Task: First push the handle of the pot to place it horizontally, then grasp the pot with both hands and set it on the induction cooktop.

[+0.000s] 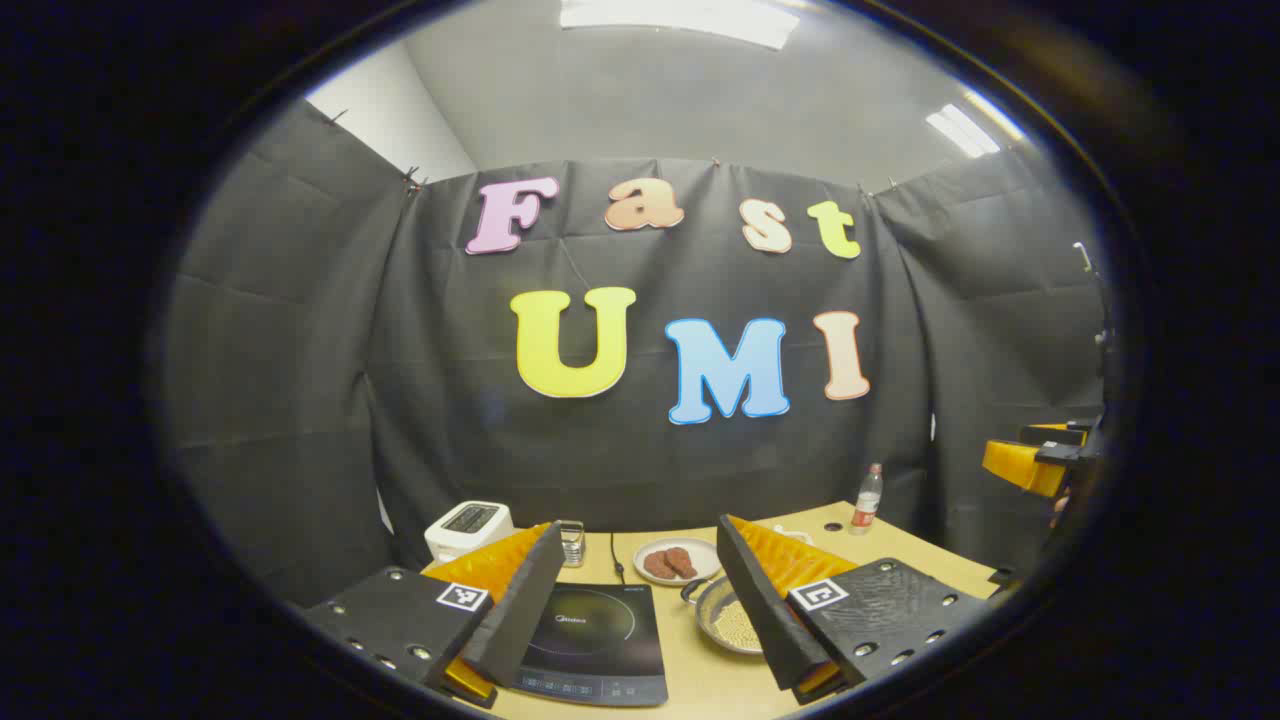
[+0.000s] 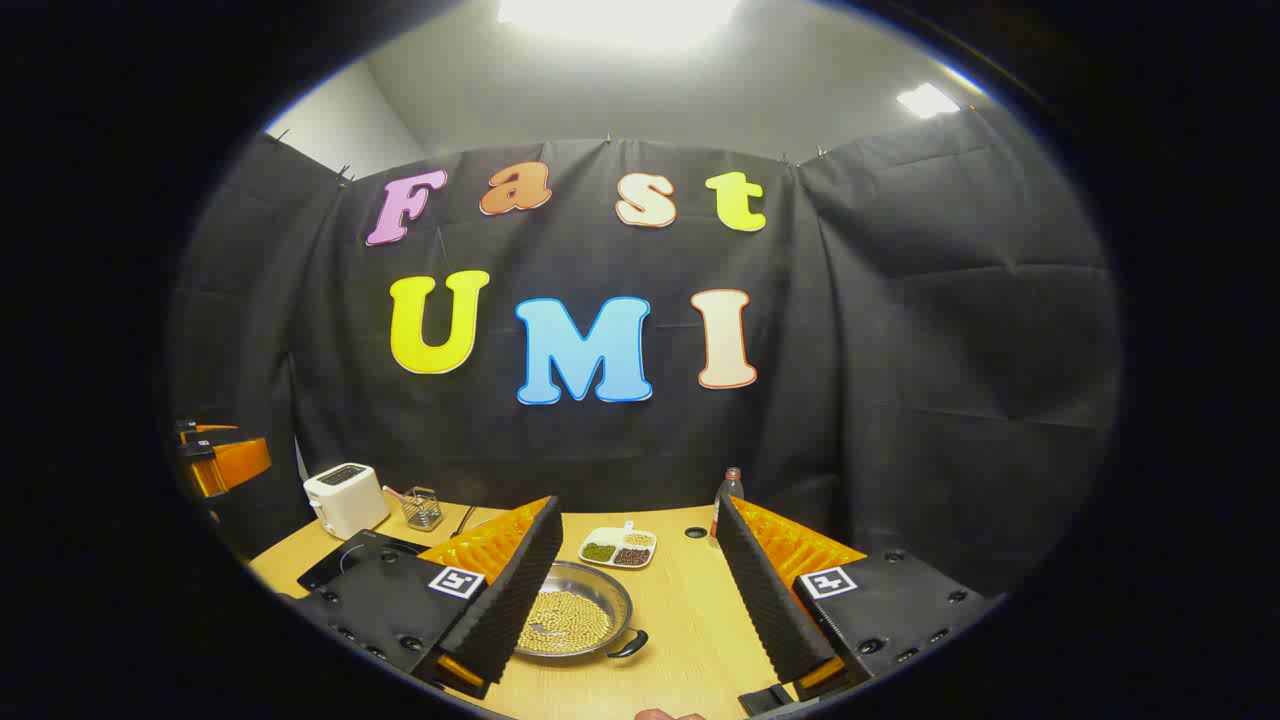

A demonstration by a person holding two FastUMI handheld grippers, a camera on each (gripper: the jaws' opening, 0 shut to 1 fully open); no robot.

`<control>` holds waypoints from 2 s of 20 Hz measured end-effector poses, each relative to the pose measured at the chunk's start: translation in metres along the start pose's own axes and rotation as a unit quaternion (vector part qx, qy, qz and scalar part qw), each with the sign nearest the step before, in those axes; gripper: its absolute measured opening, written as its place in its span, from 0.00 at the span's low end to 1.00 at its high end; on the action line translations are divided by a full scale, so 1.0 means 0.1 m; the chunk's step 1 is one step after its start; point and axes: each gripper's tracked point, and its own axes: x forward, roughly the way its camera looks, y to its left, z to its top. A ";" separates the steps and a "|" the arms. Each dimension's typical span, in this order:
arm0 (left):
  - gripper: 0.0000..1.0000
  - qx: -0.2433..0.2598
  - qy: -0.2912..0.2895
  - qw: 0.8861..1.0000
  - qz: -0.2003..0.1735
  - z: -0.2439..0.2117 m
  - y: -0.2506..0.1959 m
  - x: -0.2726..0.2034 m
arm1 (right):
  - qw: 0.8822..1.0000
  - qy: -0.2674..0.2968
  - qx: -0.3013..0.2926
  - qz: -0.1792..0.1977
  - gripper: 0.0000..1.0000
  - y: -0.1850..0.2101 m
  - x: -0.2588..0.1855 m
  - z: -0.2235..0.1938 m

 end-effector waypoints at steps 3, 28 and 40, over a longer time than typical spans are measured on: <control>0.93 -0.001 0.002 1.000 -0.004 -0.03 -0.01 -0.01 | 1.000 0.004 0.002 -0.001 0.98 -0.01 -0.02 -0.05; 0.93 -0.021 0.036 0.999 0.011 -0.41 0.22 0.04 | 0.992 0.089 -0.026 0.081 0.92 0.46 0.13 -0.44; 0.93 -0.019 0.038 0.999 0.020 -0.32 0.42 0.05 | 0.976 0.147 -0.037 0.158 0.02 0.96 0.27 -0.57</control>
